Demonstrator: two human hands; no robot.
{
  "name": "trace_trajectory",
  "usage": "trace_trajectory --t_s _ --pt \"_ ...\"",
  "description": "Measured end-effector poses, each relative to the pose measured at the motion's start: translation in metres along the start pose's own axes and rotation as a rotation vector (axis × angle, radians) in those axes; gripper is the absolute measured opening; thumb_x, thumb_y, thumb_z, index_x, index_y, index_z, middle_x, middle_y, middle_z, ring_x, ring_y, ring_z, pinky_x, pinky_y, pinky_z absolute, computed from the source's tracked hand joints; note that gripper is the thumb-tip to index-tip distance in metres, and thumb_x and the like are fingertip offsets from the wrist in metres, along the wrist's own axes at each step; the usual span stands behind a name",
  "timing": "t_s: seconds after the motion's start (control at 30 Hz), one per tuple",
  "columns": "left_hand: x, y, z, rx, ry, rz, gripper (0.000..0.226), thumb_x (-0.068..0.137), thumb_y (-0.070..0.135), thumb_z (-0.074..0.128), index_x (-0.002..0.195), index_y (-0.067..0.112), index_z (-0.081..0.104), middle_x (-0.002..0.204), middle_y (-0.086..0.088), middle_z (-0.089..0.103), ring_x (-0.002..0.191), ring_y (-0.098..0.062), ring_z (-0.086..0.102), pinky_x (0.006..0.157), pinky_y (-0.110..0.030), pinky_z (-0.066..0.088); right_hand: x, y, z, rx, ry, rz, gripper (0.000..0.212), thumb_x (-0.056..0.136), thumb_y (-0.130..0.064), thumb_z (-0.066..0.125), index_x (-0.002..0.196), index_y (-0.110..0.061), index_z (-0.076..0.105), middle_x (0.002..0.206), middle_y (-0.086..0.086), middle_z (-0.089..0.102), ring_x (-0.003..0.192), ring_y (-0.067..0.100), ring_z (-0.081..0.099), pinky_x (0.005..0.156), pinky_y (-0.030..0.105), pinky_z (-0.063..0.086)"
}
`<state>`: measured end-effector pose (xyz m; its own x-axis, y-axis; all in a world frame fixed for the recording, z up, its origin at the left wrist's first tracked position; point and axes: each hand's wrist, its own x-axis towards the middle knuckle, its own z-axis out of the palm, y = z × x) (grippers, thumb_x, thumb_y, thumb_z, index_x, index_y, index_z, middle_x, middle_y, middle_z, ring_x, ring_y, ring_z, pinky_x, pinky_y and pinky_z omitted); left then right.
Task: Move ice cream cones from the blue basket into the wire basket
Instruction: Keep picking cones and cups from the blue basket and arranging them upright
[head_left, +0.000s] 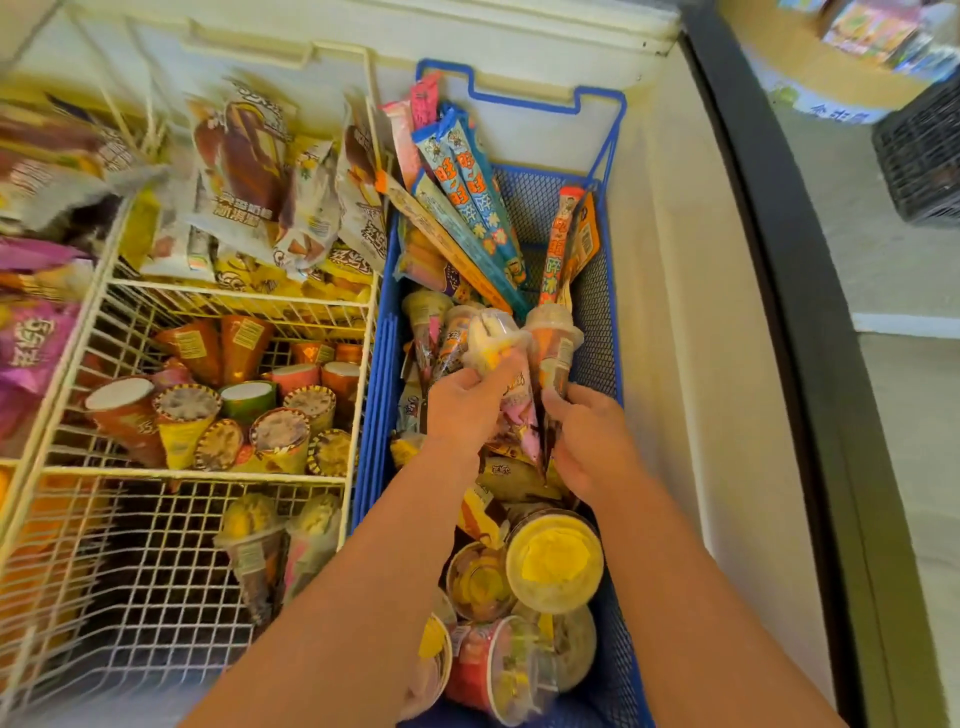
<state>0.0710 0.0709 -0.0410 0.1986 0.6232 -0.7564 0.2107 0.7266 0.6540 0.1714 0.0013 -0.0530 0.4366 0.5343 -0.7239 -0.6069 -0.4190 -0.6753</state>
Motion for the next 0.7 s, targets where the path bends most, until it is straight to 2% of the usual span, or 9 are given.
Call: trace_trajectory --t_s 0.07,0.13,0.2,0.3,0.37,0.43,0.53,0.6,0.7 --pt "-0.018 0.009 -0.014 -0.025 -0.065 0.032 0.032 0.077 0.051 0.076 0.086 0.021 0.076 0.091 -0.016 0.077 0.080 -0.024 0.069 0.078 -0.046 0.060 -0.021 0.001 0.008 0.052 -0.094 -0.048 0.025 0.099 -0.002 0.047 0.116 0.001 0.064 0.110 0.019 0.072 0.100 0.031 0.071 0.084 0.042 0.059" --pt "-0.035 0.016 -0.033 0.009 -0.080 0.081 0.036 0.083 0.052 0.069 0.098 0.019 0.074 0.106 -0.019 0.073 0.094 -0.027 0.072 0.082 -0.045 0.059 -0.041 0.005 0.024 0.039 -0.149 -0.095 0.023 0.098 0.001 0.048 0.110 -0.001 0.067 0.108 0.015 0.073 0.100 0.031 0.070 0.086 0.040 0.058" --pt "-0.048 0.022 -0.054 0.070 -0.076 0.138 0.036 0.089 0.051 0.062 0.102 0.019 0.072 0.103 -0.018 0.072 0.091 -0.023 0.070 0.080 -0.045 0.059 -0.058 0.009 0.040 -0.001 -0.186 -0.133 0.023 0.096 0.001 0.050 0.092 -0.007 0.071 0.092 0.010 0.074 0.089 0.028 0.069 0.078 0.036 0.059" --pt "-0.070 0.030 -0.092 0.058 -0.087 0.189 0.026 0.093 0.048 0.058 0.101 0.026 0.069 0.079 0.003 0.072 0.067 -0.005 0.068 0.057 -0.027 0.056 -0.082 0.015 0.063 -0.098 -0.220 -0.167 0.013 0.094 -0.005 0.057 0.088 -0.006 0.068 0.099 0.017 0.069 0.104 0.041 0.062 0.097 0.052 0.051" --pt "-0.086 0.031 -0.122 0.067 -0.097 0.192 0.018 0.093 0.044 0.060 0.099 0.029 0.067 0.070 0.011 0.068 0.062 -0.005 0.066 0.054 -0.023 0.053 -0.100 0.020 0.079 -0.169 -0.248 -0.181 0.026 0.093 -0.008 0.060 0.079 -0.026 0.073 0.090 -0.007 0.073 0.104 0.028 0.062 0.094 0.044 0.051" --pt "-0.102 0.027 -0.152 0.073 -0.110 0.167 0.016 0.091 0.035 0.066 0.104 0.026 0.068 0.084 0.005 0.072 0.077 -0.016 0.067 0.073 -0.036 0.057 -0.118 0.027 0.097 -0.237 -0.272 -0.178 0.023 0.092 -0.008 0.063 0.088 -0.028 0.074 0.091 -0.012 0.074 0.098 0.014 0.064 0.086 0.033 0.054" --pt "-0.125 0.014 -0.203 0.042 -0.089 0.066 0.030 0.091 0.015 0.068 0.120 0.019 0.064 0.114 -0.011 0.074 0.103 -0.029 0.068 0.095 -0.051 0.050 -0.145 0.050 0.126 -0.376 -0.291 -0.127 0.021 0.088 -0.012 0.069 0.107 -0.018 0.069 0.107 -0.001 0.071 0.100 0.016 0.067 0.086 0.037 0.055" --pt "-0.135 0.001 -0.234 0.031 -0.056 0.016 0.036 0.090 0.005 0.068 0.123 0.018 0.062 0.117 -0.013 0.073 0.105 -0.030 0.069 0.093 -0.052 0.054 -0.161 0.069 0.145 -0.457 -0.298 -0.065 0.034 0.086 -0.015 0.072 0.118 -0.014 0.063 0.114 0.002 0.068 0.102 0.017 0.065 0.090 0.040 0.054" --pt "-0.138 -0.017 -0.264 0.049 0.040 -0.043 0.046 0.086 -0.004 0.068 0.128 0.012 0.059 0.110 -0.012 0.074 0.091 -0.025 0.073 0.078 -0.045 0.059 -0.177 0.096 0.165 -0.499 -0.318 -0.034 0.034 0.083 -0.013 0.075 0.113 -0.011 0.060 0.099 -0.001 0.067 0.087 0.010 0.065 0.081 0.033 0.056"
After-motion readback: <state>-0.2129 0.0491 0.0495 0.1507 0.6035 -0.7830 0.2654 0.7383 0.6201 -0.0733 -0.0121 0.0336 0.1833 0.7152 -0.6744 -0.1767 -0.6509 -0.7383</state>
